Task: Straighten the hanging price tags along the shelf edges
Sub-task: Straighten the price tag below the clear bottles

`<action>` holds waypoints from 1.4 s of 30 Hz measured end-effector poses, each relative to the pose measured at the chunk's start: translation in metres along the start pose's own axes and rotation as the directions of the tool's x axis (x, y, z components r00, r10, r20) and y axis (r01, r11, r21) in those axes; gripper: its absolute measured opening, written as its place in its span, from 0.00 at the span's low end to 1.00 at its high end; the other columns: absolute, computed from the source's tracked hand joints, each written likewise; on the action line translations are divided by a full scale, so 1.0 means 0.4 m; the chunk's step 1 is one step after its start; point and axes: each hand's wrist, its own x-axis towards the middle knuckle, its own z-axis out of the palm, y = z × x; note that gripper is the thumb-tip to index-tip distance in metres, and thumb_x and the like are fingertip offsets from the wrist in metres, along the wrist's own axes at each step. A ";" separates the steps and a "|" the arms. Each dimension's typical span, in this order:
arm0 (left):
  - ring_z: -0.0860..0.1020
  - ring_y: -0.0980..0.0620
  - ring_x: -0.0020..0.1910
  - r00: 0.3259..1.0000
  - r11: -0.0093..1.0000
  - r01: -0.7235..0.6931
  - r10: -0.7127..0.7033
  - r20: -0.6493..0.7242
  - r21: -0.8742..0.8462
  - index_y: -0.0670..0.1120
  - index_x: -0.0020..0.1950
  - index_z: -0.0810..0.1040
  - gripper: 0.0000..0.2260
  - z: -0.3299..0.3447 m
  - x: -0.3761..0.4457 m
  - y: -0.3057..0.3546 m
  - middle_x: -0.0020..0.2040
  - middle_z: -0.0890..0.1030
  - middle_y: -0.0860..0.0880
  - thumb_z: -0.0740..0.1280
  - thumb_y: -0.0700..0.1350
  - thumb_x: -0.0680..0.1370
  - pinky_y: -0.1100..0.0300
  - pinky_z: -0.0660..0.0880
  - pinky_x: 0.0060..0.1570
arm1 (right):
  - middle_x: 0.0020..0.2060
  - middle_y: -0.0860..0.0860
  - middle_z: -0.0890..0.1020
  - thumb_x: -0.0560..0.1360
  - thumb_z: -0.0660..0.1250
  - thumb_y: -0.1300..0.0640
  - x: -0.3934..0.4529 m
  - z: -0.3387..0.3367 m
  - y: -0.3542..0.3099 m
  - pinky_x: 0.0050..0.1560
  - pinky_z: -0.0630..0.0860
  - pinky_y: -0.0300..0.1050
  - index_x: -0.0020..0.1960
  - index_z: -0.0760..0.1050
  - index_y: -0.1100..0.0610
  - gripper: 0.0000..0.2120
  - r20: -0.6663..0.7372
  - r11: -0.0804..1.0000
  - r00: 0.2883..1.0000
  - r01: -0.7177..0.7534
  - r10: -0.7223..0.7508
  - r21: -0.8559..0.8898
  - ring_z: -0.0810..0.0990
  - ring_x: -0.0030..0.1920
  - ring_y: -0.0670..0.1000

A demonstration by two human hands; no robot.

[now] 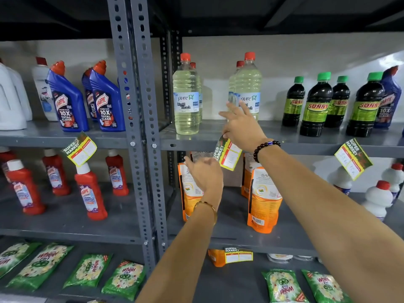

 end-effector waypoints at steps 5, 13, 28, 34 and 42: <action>0.49 0.48 0.77 0.943 0.937 -0.333 0.333 0.012 0.103 0.41 0.41 0.81 0.05 -0.074 0.025 0.003 0.78 0.53 0.46 0.67 0.39 0.75 0.65 0.63 0.58 | 0.69 0.52 0.72 0.70 0.71 0.58 -0.040 0.006 0.024 0.76 0.45 0.55 0.45 0.84 0.57 0.05 -0.024 0.878 0.973 -0.196 0.229 0.436 0.55 0.75 0.55; 0.50 0.47 0.77 0.728 0.642 -0.667 0.457 0.510 0.377 0.45 0.39 0.82 0.06 -0.142 0.171 0.033 0.77 0.60 0.47 0.68 0.39 0.74 0.55 0.49 0.72 | 0.68 0.54 0.74 0.69 0.73 0.59 -0.127 0.090 0.005 0.72 0.57 0.51 0.47 0.84 0.57 0.07 0.185 0.661 0.922 -0.375 0.341 0.650 0.63 0.72 0.56; 0.78 0.46 0.48 0.756 0.567 -0.653 0.439 0.486 0.503 0.49 0.37 0.73 0.08 -0.123 0.218 0.080 0.49 0.82 0.49 0.65 0.46 0.75 0.56 0.70 0.43 | 0.44 0.49 0.85 0.71 0.71 0.55 -0.084 0.086 -0.033 0.62 0.69 0.55 0.41 0.84 0.53 0.04 0.107 0.631 0.851 -0.460 0.515 0.625 0.80 0.48 0.53; 0.78 0.45 0.46 0.755 0.512 -0.655 0.476 0.451 0.556 0.46 0.41 0.76 0.05 -0.114 0.220 0.085 0.48 0.83 0.48 0.64 0.45 0.76 0.57 0.67 0.41 | 0.41 0.50 0.86 0.71 0.71 0.54 -0.072 0.090 -0.038 0.60 0.70 0.54 0.39 0.84 0.53 0.05 0.100 0.614 0.818 -0.501 0.567 0.610 0.80 0.46 0.52; 0.79 0.45 0.47 0.756 0.516 -0.651 0.502 0.420 0.557 0.47 0.48 0.75 0.05 -0.109 0.218 0.077 0.48 0.83 0.48 0.66 0.47 0.75 0.56 0.67 0.41 | 0.42 0.50 0.83 0.69 0.73 0.54 -0.065 0.108 -0.054 0.58 0.66 0.50 0.44 0.77 0.55 0.08 0.042 0.584 0.757 -0.537 0.652 0.609 0.79 0.47 0.53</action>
